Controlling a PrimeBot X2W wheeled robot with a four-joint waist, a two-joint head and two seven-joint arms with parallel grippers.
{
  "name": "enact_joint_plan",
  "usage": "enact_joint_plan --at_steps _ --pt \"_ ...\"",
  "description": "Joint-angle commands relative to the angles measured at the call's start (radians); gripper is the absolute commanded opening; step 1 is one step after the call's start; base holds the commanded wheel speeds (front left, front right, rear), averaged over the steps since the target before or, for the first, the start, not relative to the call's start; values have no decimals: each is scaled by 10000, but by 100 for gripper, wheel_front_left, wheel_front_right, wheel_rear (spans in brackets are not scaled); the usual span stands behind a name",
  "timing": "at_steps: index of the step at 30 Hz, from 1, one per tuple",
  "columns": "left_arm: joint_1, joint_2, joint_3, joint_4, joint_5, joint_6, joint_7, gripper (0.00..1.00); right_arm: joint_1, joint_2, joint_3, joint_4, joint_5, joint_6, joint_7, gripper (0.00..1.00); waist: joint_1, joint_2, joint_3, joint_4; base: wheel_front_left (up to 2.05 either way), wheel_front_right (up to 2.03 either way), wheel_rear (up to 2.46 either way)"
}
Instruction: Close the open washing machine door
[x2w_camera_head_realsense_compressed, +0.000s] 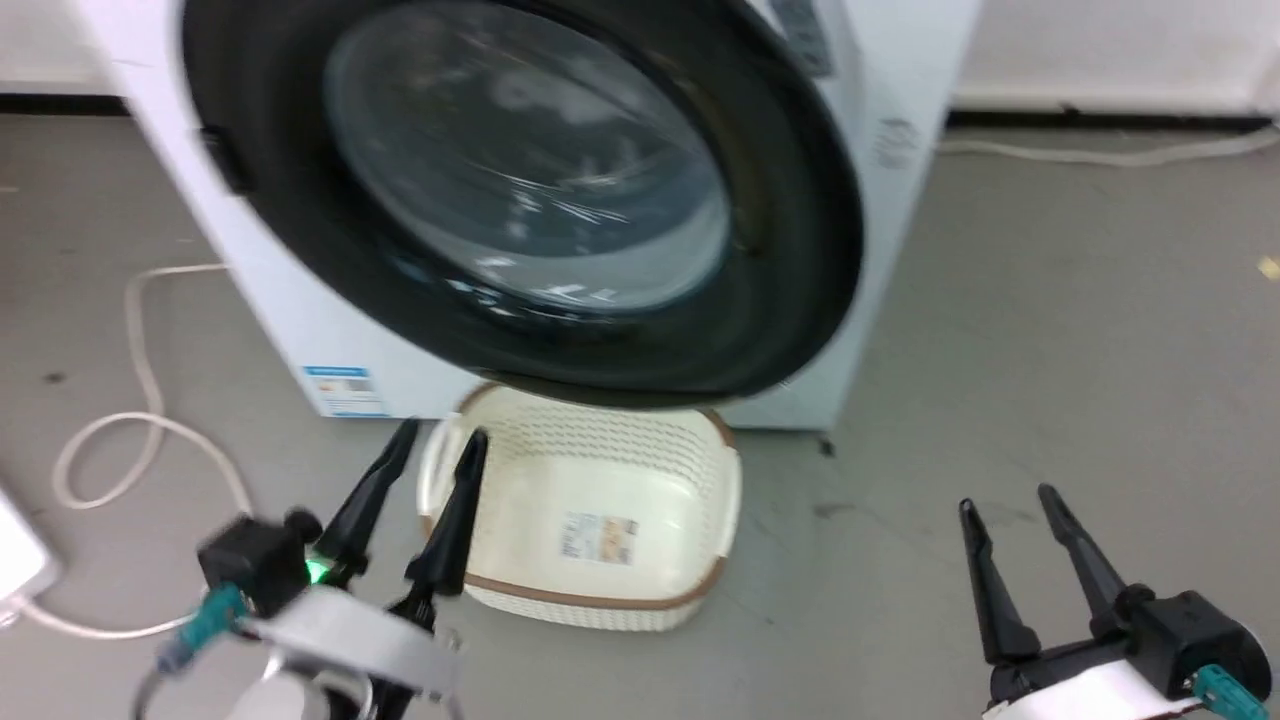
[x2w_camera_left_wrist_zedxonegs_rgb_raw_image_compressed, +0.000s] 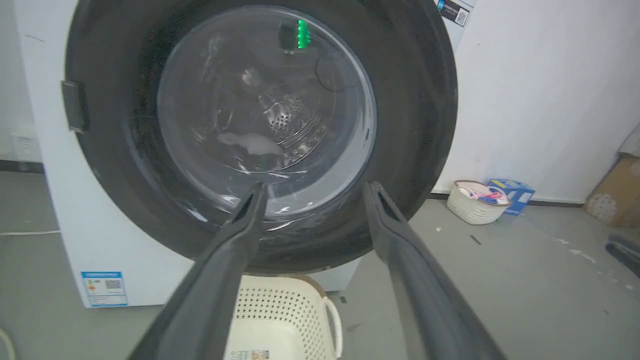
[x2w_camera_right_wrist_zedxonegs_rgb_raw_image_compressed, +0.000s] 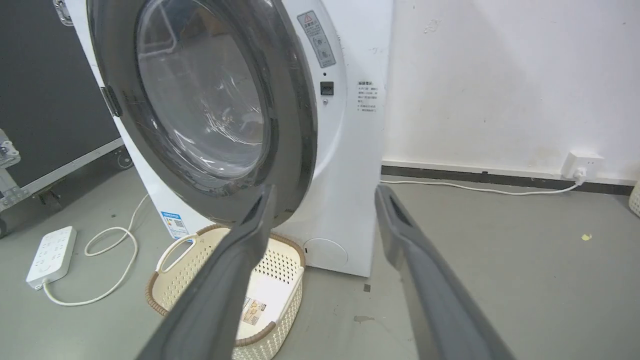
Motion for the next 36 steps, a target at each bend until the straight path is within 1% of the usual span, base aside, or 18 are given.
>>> enact_joint_plan --at_steps 1,3,5,7,8,9,11,15,16,17,18,22,25,26,28,32,34,36 --pt "439 -146 287 -206 1009 142 -45 100 118 -81 87 -69 37 8 -46 100 2 0 -443 559 0 0 0" --pt "954 -537 858 -488 2269 527 -46 100 179 -92 141 -81 52 8 -46 100 2 0 -515 699 0 0 0" --pt "1447 -916 1318 -776 3254 789 -47 100 251 -85 187 -88 66 8 -46 100 2 0 -592 824 0 0 0" --pt "1838 -1030 1541 -904 4342 1037 -47 100 337 -91 309 -86 143 8 -46 100 2 0 -659 944 0 0 0" --pt "2028 -1200 1692 -932 4630 1186 -47 100 388 -100 367 -77 191 8 -46 100 2 0 -692 1010 0 0 0" --pt "2209 -1444 1909 -952 4697 1279 -47 100 440 -107 418 -64 237 8 -46 100 2 0 -721 1077 0 0 0" --pt "2483 -1817 2354 -998 4766 1296 -48 100 535 -121 509 -38 303 8 -46 100 2 0 -748 1219 0 0 0" --pt "2647 -2098 2675 -934 5248 910 -48 100 594 -138 653 -49 383 8 -46 100 2 0 -571 1571 0 0 0" --pt "2621 -2162 2708 -914 5359 834 -48 100 581 -172 703 -12 396 8 -46 70 2 0 -507 1669 0 0 0" --pt "2587 -2228 2732 -899 5448 768 -48 100 542 -221 766 16 401 8 -46 15 2 0 -433 1761 0 0 0" --pt "2544 -2285 2747 -893 5540 714 -48 100 483 -273 835 29 415 8 -46 0 2 0 -345 1849 0 0 0" --pt "2270 -2447 2672 -972 5952 573 -48 100 19 -629 1212 -22 526 8 -46 0 2 0 208 2166 0 0 0" --pt "1979 -2520 2485 -1080 6269 505 -48 100 -643 -1075 1577 18 761 8 -18 0 2 0 761 2349 0 0 0" --pt "1876 -2543 2420 -1126 6359 505 -49 100 -946 -1193 1659 37 1016 8 30 0 2 0 952 2399 0 0 0" --pt "1704 -2589 2309 -1221 6481 544 -49 100 -1668 -1312 1685 55 1885 8 238 0 2 0 1325 2464 0 0 0" --pt "1313 -2661 2028 -1225 6579 582 -49 100 -3376 -2536 2305 331 2382 8 802 0 2 0 2030 2643 0 0 0" --pt "1090 -2686 1914 -1211 6602 645 -49 100 -4155 -2966 2465 673 2932 8 1150 0 2 0 2325 2729 0 0 0" --pt "903 -2705 1814 -1208 6595 742 -49 100 -4906 -3568 2758 1080 3133 8 1422 0 2 0 2563 2813 0 0 0"
